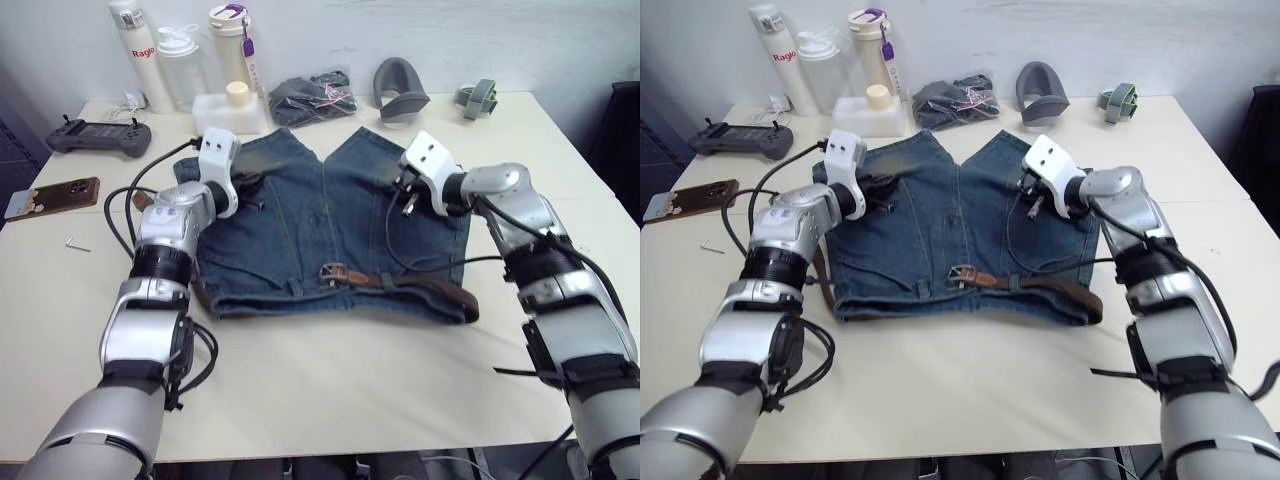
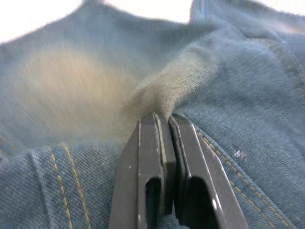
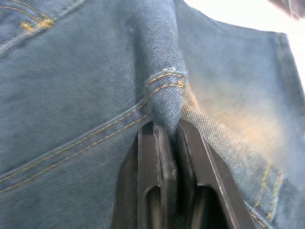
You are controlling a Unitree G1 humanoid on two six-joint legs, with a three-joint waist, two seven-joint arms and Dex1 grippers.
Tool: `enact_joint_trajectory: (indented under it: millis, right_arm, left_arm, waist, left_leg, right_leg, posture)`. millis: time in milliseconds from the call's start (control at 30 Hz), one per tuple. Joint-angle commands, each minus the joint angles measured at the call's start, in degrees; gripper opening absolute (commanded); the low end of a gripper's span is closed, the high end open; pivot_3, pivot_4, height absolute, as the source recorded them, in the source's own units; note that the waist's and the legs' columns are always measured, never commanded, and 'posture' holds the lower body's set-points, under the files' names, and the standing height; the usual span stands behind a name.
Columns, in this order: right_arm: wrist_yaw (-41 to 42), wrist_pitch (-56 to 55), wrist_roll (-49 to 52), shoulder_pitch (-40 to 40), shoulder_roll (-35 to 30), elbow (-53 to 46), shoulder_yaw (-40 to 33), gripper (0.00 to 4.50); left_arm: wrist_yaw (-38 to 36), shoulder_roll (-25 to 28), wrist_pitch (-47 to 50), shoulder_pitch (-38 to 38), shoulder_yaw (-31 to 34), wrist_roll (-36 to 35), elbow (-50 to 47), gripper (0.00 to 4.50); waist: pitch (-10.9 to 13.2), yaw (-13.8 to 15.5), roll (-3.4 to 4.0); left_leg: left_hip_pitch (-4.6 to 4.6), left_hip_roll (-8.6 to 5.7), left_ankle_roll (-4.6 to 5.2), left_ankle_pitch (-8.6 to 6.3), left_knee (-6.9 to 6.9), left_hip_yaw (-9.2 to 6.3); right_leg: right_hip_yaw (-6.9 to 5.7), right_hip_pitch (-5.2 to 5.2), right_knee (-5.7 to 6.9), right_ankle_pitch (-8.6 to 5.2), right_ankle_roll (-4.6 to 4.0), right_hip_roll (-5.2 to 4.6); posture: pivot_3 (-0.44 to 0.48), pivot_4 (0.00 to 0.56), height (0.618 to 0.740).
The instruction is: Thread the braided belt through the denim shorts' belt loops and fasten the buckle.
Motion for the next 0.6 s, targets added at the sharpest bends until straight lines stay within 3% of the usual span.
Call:
enact_joint_trajectory:
  millis: [33, 133, 233, 367, 467, 500, 600]
  right_arm:
    - [-5.1, -8.2, -4.1, -5.5, 1.9, 13.0, -1.0, 0.00]
    - [-9.6, -11.6, -5.5, -7.6, 4.6, 20.1, -2.1, 0.00]
    - [-10.4, -11.6, -4.6, -7.3, 6.2, 22.5, -4.4, 1.20]
    - [-8.6, -11.0, -1.5, -6.9, 5.3, 19.6, -9.4, 3.12]
    - [0.1, -2.1, 4.7, -4.1, 2.6, 9.6, -14.4, 4.48]
    - [3.0, 2.0, 6.9, -2.3, 1.6, 4.8, -15.6, 4.50]
    - [10.6, 14.7, 13.8, 6.7, -3.0, -14.9, -17.9, 4.50]
  left_arm:
    - [1.5, -0.5, -8.1, -5.6, 1.3, 1.7, 9.6, 0.07]
    - [2.2, -1.3, -10.9, -8.0, 1.3, 2.7, 15.0, 0.07]
    - [1.2, -1.5, -11.3, -7.4, 1.5, 2.8, 16.6, 1.04]
    - [0.1, 0.3, -10.1, -6.1, 4.3, 0.9, 14.8, 2.86]
    - [-6.5, 3.3, -4.6, -3.9, 5.4, -1.3, 6.7, 4.16]
    - [-8.5, 4.2, -2.6, -2.5, 5.0, -1.8, 2.7, 4.46]
    - [-15.0, 6.9, 4.7, 5.0, 3.4, -4.3, -14.4, 4.46]
  waist:
    - [0.0, 0.0, 0.00]
    - [0.0, -0.2, -0.01]
    - [0.0, -0.2, -0.02]
    - [0.2, -0.2, -0.05]
    - [0.3, -0.2, -0.02]
    - [0.3, -0.2, -0.01]
    - [0.3, -0.1, 0.01]
  left_leg:
    - [0.00, -0.04, 0.02, -0.01, -0.07, 0.02]
    - [0.01, -0.26, 0.05, -0.02, -0.24, 0.03]
    - [0.05, -0.57, 0.07, -0.01, -0.41, 0.04]
    - [0.04, -0.69, 0.10, 0.06, -0.41, 0.04]
    - [0.05, -0.68, 0.08, 0.19, -0.38, 0.05]
    - [0.06, -0.66, 0.06, 0.24, -0.40, 0.05]
    - [0.13, -0.63, -0.02, 0.34, -0.54, -0.10]
  right_leg:
    - [0.00, -0.03, -0.02, 0.00, 0.00, -0.06]
    - [-0.01, -0.11, 0.09, 0.00, -0.01, -0.30]
    - [-0.01, -0.18, 0.25, 0.00, -0.01, -0.63]
    - [-0.07, -0.17, 0.29, 0.01, 0.02, -0.80]
    - [-0.15, -0.09, 0.19, 0.04, 0.07, -0.83]
    - [-0.21, -0.04, 0.12, 0.05, 0.08, -0.83]
    - [-0.38, 0.13, -0.10, 0.05, 0.07, -0.83]
  posture:
    - [0.000, 0.150, 0.649]
    - [0.000, 0.150, 0.649]
    - [0.000, 0.150, 0.649]
    - [0.000, 0.150, 0.649]
    - [0.000, 0.150, 0.649]
    - [0.000, 0.150, 0.649]
    - [0.000, 0.150, 0.649]
